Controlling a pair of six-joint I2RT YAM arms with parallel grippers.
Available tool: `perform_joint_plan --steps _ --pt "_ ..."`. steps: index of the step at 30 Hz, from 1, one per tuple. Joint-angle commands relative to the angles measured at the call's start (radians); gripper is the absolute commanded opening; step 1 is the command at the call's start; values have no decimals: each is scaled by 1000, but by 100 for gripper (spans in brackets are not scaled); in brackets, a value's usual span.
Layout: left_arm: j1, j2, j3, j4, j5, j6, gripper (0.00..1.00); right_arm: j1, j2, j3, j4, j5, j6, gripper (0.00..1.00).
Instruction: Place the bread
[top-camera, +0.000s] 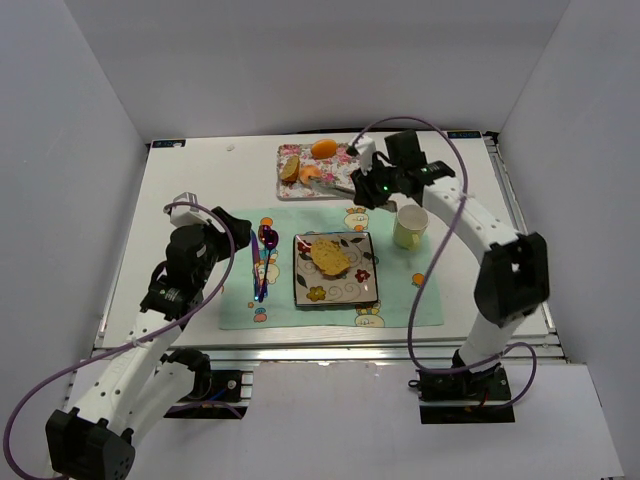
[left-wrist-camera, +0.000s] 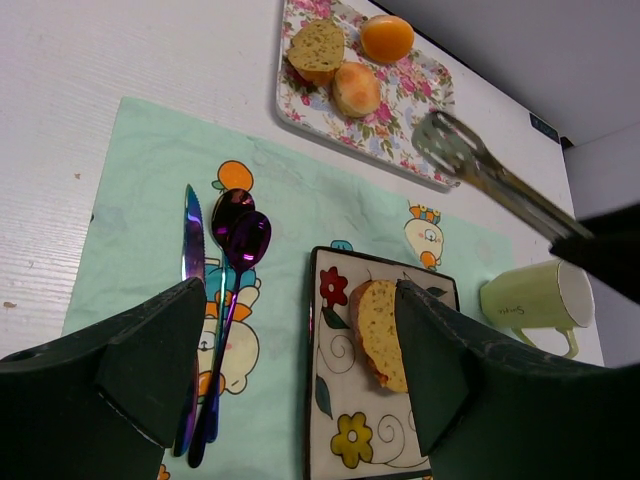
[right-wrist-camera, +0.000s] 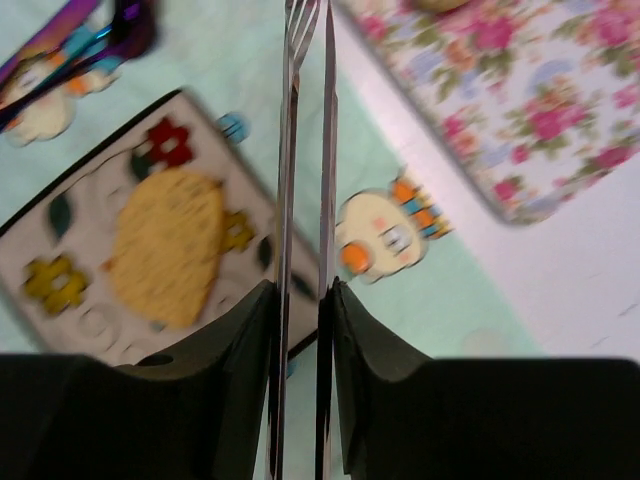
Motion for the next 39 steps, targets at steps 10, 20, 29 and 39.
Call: perform_joint_plan --steps 10,20,29,39 --pt "0 -26 7 7 -36 -24 85 43 181 140 205 183 -242 43" --pt "0 9 16 13 -23 -12 85 84 236 139 257 238 -281 48" --pt "0 -5 2 18 -21 -21 85 100 277 133 298 316 -320 49" --pt "0 -9 10 12 -23 -18 85 116 294 122 304 326 -334 50"
